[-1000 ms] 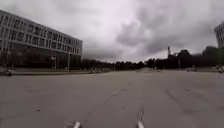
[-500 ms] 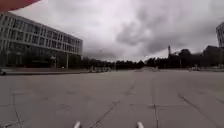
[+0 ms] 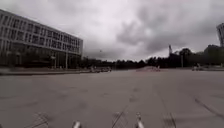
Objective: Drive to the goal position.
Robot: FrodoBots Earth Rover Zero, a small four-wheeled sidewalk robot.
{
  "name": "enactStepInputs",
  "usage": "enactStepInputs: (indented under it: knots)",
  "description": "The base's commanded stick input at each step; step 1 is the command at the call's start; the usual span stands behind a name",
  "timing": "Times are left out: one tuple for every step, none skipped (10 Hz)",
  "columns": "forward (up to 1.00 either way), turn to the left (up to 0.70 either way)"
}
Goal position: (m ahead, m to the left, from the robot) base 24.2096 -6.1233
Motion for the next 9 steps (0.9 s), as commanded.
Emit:
enactStepInputs:
  knots:
    - [1.00, 0.00]
    - [1.00, 0.00]
    - [1.00, 0.00]
    - [1.00, 0.00]
    - [1.00, 0.00]
    - [1.00, 0.00]
    - [1.00, 0.00]
    - [1.00, 0.00]
    - [1.00, -0.20]
